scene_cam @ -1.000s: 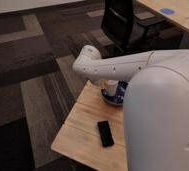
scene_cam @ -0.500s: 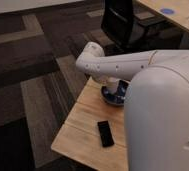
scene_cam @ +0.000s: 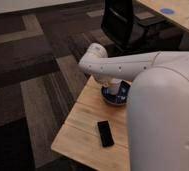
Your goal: Place the ceramic cup in the ceramic bowl
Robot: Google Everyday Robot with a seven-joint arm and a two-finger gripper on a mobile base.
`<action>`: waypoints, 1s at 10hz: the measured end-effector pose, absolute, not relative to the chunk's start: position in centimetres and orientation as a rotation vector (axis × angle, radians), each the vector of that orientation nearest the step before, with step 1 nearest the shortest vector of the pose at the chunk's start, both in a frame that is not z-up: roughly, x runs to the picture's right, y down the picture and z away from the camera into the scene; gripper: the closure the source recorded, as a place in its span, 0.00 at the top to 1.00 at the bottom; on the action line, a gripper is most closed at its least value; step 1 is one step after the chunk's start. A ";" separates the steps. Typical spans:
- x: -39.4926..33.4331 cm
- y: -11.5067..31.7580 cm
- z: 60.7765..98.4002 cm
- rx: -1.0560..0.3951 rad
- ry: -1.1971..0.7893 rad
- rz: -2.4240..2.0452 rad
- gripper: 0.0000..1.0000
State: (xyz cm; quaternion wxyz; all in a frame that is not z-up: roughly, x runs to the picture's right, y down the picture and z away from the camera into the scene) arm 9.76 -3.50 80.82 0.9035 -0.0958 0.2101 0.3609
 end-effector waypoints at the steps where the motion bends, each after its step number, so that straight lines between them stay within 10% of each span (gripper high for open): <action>1: 10.3 -3.3 80.9 -0.203 0.439 0.756 0.00; 10: 10.9 -3.0 81.8 -0.220 0.410 0.756 0.00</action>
